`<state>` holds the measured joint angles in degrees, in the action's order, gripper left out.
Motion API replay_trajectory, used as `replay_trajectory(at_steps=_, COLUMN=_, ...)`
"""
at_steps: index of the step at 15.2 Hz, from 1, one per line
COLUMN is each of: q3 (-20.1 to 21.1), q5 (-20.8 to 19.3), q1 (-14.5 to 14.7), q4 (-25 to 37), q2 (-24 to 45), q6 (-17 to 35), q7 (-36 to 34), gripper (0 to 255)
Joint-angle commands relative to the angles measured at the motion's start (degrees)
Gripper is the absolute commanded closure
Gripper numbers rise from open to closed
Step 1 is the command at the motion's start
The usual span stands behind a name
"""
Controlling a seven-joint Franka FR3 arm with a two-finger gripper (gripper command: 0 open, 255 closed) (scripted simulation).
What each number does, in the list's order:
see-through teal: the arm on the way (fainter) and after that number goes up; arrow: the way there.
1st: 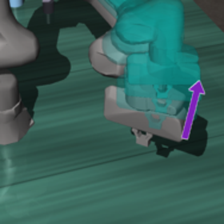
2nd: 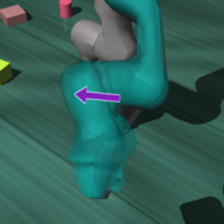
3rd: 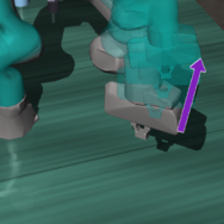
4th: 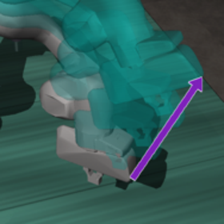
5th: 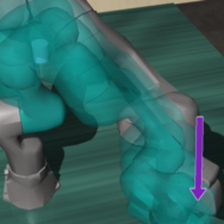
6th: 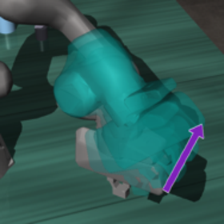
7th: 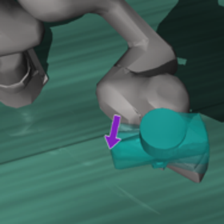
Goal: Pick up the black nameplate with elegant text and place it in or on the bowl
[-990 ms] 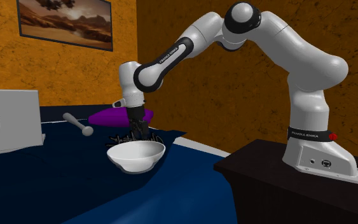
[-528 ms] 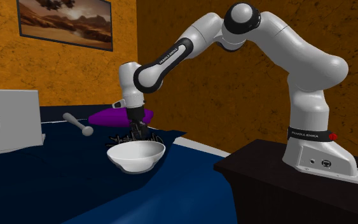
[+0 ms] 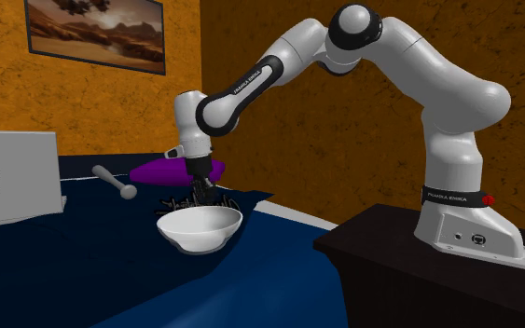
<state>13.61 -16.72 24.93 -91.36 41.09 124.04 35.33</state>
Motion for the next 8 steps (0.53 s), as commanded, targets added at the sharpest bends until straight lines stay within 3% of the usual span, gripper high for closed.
replay_trajectory(at_steps=1, q3=0.0, q5=0.0, q1=0.0, q4=0.0, q2=0.0, q6=0.0, q7=0.0, gripper=255)
replay_trajectory(at_steps=8, q3=0.7, q5=1.0, q1=-0.4, q4=0.2, q2=-3.4, q6=-3.4, q7=0.7, gripper=255)
